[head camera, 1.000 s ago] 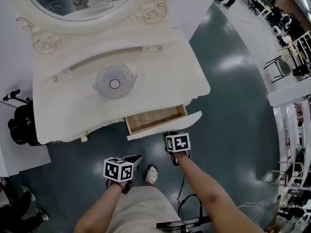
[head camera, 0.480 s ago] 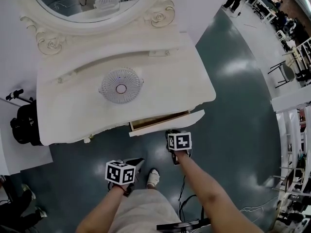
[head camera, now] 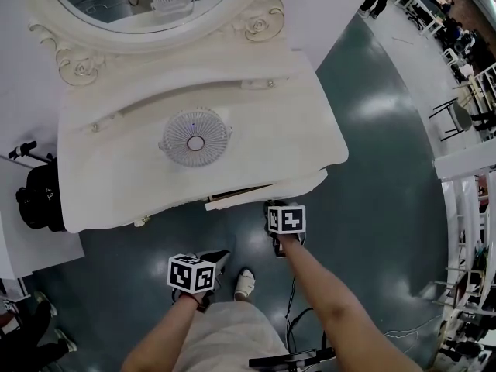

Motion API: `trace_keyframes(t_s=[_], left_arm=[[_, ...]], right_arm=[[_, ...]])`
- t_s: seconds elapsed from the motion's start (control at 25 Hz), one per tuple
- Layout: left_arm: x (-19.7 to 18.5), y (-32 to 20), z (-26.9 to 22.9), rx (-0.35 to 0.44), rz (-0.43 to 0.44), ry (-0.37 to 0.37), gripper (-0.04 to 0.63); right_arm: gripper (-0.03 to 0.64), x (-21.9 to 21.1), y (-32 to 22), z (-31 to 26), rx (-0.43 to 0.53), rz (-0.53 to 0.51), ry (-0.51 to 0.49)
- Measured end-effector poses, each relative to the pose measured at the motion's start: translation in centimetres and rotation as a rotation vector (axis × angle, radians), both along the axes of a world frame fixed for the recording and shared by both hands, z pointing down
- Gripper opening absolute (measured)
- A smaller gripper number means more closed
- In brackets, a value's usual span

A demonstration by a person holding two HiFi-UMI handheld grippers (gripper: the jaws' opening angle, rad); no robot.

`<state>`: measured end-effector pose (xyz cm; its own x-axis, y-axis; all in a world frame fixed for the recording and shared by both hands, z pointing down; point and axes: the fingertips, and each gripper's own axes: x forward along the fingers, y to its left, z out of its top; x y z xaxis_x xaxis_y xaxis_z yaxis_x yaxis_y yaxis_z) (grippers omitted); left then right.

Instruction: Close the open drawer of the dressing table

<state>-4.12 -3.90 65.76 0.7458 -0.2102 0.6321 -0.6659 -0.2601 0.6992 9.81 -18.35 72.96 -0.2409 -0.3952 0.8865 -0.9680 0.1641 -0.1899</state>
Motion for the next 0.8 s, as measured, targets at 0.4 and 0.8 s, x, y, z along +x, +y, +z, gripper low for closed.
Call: trace_keyframes(t_s=[0.4,0.8], left_arm=[[-0.8,-0.5,0.5,-0.008,-0.013,-0.004,0.011],[-1.3,-0.6,0.9,-0.014,-0.024,-0.011,0.011]], right_arm=[[0.137,-0.5,-1.6,0.1,0.037,0.030,-0.009],[0.135,-0.9,-3.5,0.4,0.112,0.095,-0.039]])
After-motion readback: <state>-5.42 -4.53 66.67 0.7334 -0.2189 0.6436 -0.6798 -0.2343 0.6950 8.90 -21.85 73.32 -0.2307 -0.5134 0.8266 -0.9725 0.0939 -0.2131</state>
